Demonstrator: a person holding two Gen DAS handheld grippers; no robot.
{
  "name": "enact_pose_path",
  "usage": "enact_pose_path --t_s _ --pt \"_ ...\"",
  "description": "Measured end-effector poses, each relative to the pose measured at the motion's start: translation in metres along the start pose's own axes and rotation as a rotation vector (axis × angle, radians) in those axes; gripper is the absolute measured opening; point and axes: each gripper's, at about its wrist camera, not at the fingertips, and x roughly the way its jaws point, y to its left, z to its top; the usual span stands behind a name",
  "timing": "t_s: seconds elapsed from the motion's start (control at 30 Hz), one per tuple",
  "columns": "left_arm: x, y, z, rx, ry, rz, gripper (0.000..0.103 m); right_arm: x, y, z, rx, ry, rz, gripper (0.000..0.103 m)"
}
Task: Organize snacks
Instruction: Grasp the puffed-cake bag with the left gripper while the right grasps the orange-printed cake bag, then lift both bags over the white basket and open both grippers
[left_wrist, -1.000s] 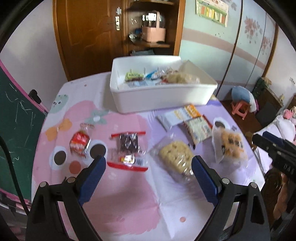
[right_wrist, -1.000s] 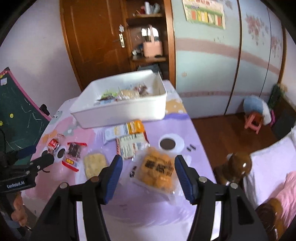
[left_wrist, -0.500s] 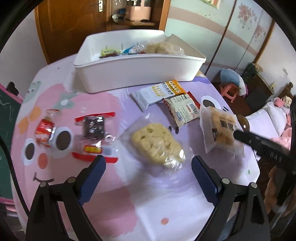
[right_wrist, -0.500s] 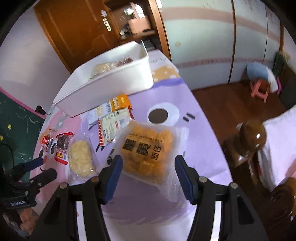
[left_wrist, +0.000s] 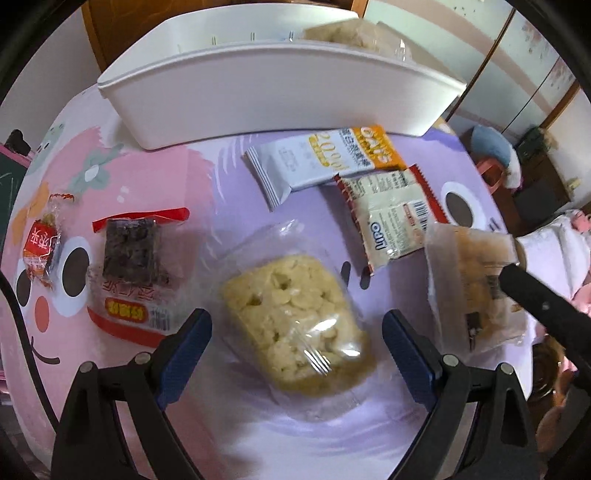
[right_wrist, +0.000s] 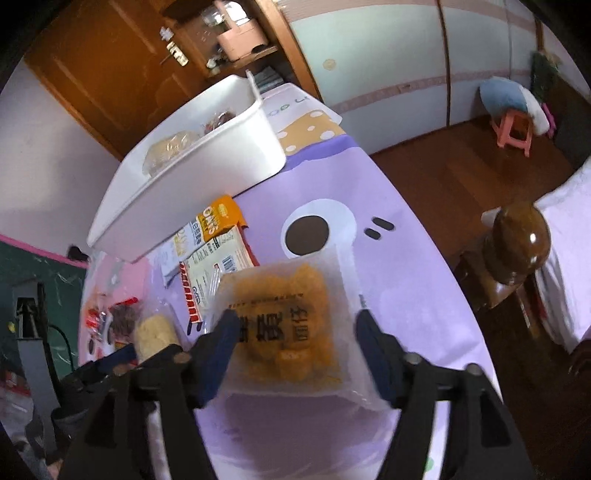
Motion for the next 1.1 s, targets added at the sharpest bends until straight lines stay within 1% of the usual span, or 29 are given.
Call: enact_pose_path --t_s 0.03,0.1,0.13,0.23,0.3,0.37,0.4,0.47,0.53,0.57,0.67,0.73,0.83,0.97,1.1 --pt "0.004 -0.001 0.0 0.005 0.006 0.01 0.093 0.0 0.003 0.001 -0.018 -0.007 -0.01 0.087" --pt "0.009 -0.003 0.0 0.013 0.009 0.019 0.093 0.001 0.016 0.001 -0.076 -0.03 -0.035 0.094" --pt "0.009 -0.005 0.0 0.021 0.003 0.027 0.093 0.003 0.02 0.002 -0.094 -0.027 -0.042 0.096" --pt "0.01 -0.006 -0.001 0.032 -0.004 0.027 0.093 0.012 0.031 0.003 -0.143 -0.005 -0.077 0.096" --pt "0.011 -0.007 -0.001 0.038 -0.01 0.029 0.091 0.019 0.042 0.003 -0.212 0.003 -0.14 0.097" --pt "0.01 -0.007 -0.003 0.053 -0.018 0.036 0.087 0.026 0.048 0.002 -0.254 0.019 -0.194 0.097" --pt "0.01 -0.007 -0.004 0.06 -0.021 0.042 0.086 0.031 0.053 0.002 -0.281 0.025 -0.236 0.097" --pt "0.009 -0.007 -0.006 0.071 -0.027 0.051 0.079 0.037 0.054 0.002 -0.294 0.044 -0.27 0.098" --pt "0.005 -0.005 -0.006 0.077 -0.038 0.057 0.066 0.04 0.053 0.003 -0.287 0.057 -0.264 0.098" --pt "0.002 -0.002 -0.008 0.081 -0.044 0.057 0.061 0.04 0.051 0.004 -0.279 0.059 -0.26 0.098" --pt "-0.004 0.002 -0.014 0.097 -0.059 0.053 0.057 0.038 0.047 0.004 -0.276 0.055 -0.242 0.094" --pt "-0.008 0.005 -0.021 0.111 -0.07 0.055 0.056 0.035 0.046 0.003 -0.283 0.05 -0.227 0.086" --pt "-0.015 0.007 -0.031 0.127 -0.075 0.054 0.056 0.031 0.045 0.0 -0.278 0.044 -0.207 0.08" --pt "-0.022 0.011 -0.041 0.129 -0.074 0.062 0.056 0.023 0.043 -0.004 -0.246 0.04 -0.174 0.077" --pt "-0.033 0.022 -0.044 0.106 -0.085 0.061 0.056 0.013 0.044 -0.01 -0.227 0.046 -0.13 0.076"
